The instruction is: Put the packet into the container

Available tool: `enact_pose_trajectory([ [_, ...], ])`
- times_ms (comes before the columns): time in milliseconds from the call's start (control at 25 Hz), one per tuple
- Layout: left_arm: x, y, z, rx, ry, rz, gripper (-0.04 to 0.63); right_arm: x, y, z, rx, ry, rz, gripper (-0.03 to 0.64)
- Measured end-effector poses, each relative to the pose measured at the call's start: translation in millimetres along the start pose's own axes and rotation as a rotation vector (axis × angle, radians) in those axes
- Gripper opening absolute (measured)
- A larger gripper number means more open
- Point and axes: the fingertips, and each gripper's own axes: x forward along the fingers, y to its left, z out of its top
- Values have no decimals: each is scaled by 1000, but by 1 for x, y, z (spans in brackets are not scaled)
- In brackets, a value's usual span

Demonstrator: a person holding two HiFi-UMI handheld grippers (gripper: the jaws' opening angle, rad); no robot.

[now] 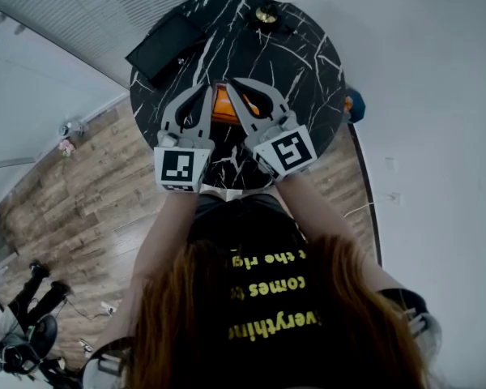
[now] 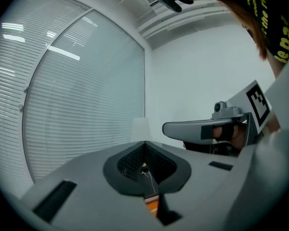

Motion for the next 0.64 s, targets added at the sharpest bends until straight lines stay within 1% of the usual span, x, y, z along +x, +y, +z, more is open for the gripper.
enact_pose_trajectory([
  [320,2,1,-1,0,0,-1,0,2,0,6,10,-16,-2,15],
  [480,1,0,-2,-11,10,-3,0,2,2,5,20,-8,2,15],
  [640,3,1,-1,-1,-1,1,0,3,1,6,25,-10,0,15],
])
